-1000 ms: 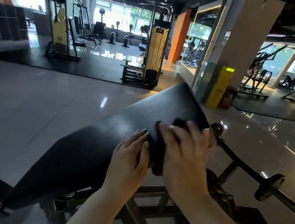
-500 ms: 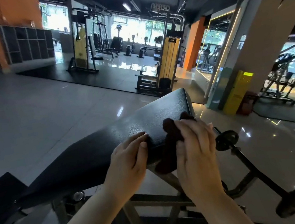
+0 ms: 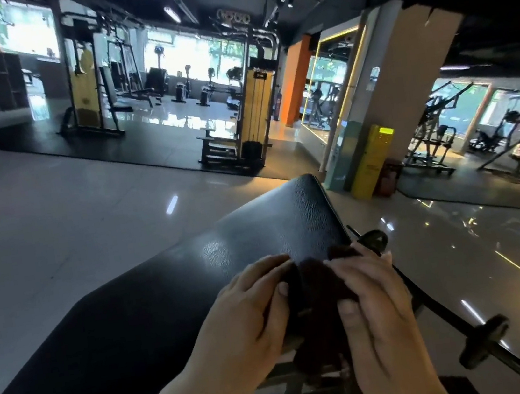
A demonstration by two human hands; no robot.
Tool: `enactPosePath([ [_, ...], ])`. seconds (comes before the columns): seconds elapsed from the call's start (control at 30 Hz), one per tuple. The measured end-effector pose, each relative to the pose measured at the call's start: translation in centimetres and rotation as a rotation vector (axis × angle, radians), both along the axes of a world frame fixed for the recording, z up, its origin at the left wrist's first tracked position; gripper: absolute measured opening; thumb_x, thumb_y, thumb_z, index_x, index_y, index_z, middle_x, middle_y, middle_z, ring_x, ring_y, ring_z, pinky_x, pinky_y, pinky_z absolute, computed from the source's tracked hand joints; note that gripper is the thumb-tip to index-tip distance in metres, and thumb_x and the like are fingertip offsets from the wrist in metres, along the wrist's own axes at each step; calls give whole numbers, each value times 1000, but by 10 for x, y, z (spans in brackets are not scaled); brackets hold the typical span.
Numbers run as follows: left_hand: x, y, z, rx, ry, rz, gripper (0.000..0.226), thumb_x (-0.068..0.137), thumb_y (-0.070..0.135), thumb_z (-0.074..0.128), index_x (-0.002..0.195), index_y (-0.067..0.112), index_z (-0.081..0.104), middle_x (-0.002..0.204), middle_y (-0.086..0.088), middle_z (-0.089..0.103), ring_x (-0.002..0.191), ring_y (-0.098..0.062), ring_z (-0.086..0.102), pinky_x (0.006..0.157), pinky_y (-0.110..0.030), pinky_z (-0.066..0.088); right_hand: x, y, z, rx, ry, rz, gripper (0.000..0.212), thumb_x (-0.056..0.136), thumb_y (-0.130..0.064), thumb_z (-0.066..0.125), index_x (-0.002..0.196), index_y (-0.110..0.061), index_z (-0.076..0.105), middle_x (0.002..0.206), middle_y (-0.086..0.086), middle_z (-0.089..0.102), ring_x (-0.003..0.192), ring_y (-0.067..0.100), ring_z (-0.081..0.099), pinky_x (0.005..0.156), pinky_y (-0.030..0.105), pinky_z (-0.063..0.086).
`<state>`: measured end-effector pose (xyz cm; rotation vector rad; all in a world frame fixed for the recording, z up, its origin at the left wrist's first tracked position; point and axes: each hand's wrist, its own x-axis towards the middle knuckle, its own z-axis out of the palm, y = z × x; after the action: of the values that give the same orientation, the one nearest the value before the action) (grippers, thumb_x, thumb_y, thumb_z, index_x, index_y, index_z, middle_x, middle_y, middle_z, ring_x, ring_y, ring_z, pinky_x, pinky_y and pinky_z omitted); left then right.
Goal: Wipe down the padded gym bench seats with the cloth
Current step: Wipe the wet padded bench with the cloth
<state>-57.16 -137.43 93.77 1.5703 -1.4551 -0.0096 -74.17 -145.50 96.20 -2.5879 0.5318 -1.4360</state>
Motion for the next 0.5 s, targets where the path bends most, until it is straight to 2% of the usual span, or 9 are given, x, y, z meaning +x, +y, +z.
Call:
enactPosePath([
  [0.07,2,-1,-4,-18,-24,-4,47,102,51,24,141,40,48,142,31,43,131,11,37,112,-31,40,5,9,-11,47,-53,-50,41,102,-25,40,141,-24,52,143,-10,45,146,23,35,126,37,9],
  [0.17,4,-1,-8,-75,-31,-25,43,103,45,32,140,36,53,142,29,46,132,9,40,109,-30,43,10,18,-26,2,-119,-91,42,105,-31,38,146,-38,44,148,-11,42,148,26,32,126,41,12],
  [0.3,11,-1,-5,-122,-6,-49,39,100,47,37,135,41,55,139,35,46,131,11,41,106,-22,38,-1,5,-9,33,-79,-4,42,104,-26,40,143,-40,46,145,-6,46,145,27,37,121,29,22],
  [0.4,10,-2,-5,-124,2,-37,39,99,47,37,133,42,55,137,37,47,130,12,41,106,-16,36,-8,-3,7,198,-65,80,39,104,-27,39,141,-37,50,144,-7,49,140,21,43,111,19,33],
  [0.5,3,-4,-4,-106,3,14,42,100,48,35,134,41,57,137,36,48,130,13,41,104,-18,36,-7,-11,18,371,-103,161,35,105,-36,40,138,-36,53,144,-11,50,140,16,44,108,20,39],
])
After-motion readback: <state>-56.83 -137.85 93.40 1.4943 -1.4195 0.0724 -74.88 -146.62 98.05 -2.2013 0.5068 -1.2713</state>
